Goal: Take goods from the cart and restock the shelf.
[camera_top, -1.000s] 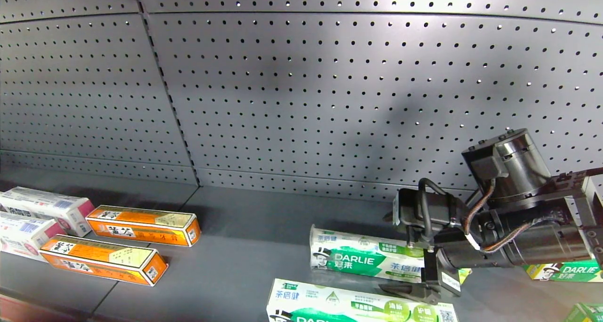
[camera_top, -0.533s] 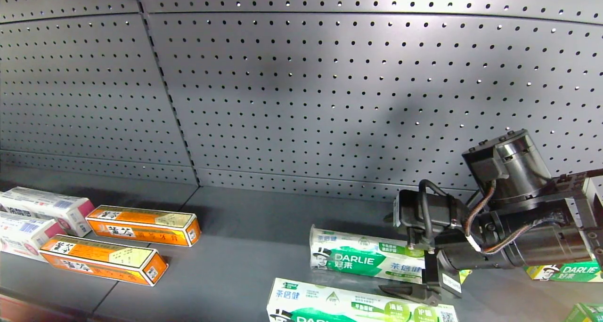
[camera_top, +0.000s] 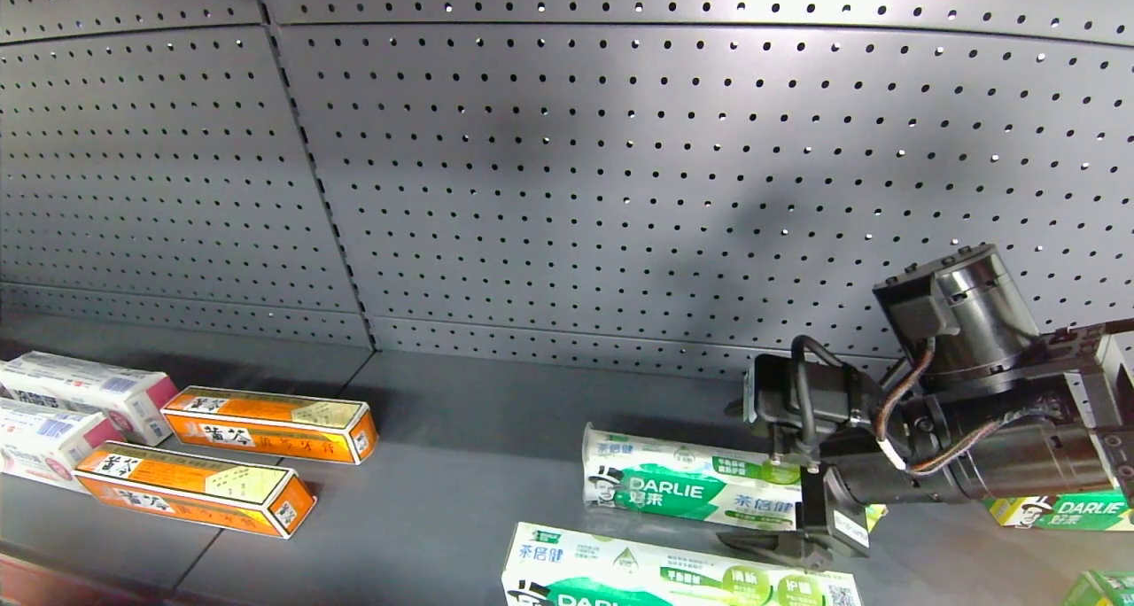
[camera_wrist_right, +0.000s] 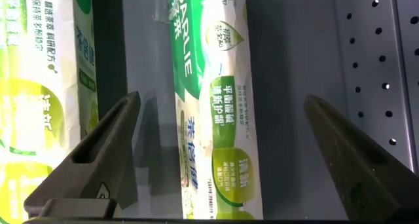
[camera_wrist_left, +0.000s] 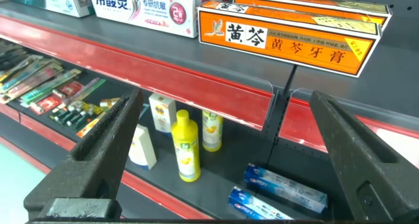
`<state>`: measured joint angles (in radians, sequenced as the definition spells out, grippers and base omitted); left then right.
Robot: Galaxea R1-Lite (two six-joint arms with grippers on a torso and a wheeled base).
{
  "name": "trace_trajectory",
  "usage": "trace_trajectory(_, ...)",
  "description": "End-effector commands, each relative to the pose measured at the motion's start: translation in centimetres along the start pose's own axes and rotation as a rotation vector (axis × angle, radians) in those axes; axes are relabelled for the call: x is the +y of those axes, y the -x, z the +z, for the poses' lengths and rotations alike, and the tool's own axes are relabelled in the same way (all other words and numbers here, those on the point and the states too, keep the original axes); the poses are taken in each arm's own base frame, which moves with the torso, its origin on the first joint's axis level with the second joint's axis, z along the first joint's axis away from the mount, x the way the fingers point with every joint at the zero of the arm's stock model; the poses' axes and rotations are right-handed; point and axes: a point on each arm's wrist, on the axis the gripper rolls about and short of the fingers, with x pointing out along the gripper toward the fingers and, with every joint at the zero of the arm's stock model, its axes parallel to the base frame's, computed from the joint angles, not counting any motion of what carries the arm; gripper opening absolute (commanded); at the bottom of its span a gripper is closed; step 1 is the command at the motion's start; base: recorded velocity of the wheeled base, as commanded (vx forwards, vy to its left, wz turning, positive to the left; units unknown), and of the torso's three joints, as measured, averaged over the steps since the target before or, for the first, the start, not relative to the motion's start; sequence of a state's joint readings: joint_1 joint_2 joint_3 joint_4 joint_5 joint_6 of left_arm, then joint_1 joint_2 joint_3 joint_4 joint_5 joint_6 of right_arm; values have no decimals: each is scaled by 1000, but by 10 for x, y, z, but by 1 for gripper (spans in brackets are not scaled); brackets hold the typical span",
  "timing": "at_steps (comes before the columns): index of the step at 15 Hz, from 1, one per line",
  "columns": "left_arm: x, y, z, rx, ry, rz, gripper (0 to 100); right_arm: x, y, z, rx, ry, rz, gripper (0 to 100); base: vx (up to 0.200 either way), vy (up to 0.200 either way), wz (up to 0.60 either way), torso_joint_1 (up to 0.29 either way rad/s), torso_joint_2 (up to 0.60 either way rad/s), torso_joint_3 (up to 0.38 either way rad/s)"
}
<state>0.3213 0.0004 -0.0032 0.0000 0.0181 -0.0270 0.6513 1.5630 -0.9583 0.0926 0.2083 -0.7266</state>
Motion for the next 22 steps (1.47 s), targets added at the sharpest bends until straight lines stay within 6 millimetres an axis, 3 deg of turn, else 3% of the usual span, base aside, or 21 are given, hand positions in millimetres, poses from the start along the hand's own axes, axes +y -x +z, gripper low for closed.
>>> trace_trajectory(1, 0, 0, 0, 0, 1, 1, 100, -1, 1, 0, -1, -1, -3, 100, 0, 0, 0, 0, 0, 0)
trace_trajectory(3, 0, 0, 0, 0, 1, 1, 100, -1, 2, 0, -3, -1, -8, 100, 0, 0, 0, 0, 0, 0)
trace_trajectory(12, 0, 0, 0, 0, 1, 1, 100, 0, 55, -23, -29, -51, -153, 100, 0, 0, 0, 0, 0, 0)
trace_trajectory(19, 0, 0, 0, 0, 1, 1, 100, 16, 91, -43, -45, -103, -233, 100, 0, 0, 0, 0, 0, 0)
trace_trajectory(22, 0, 0, 0, 0, 1, 1, 100, 16, 97, -50, -31, -123, -265, 100, 0, 0, 0, 0, 0, 0)
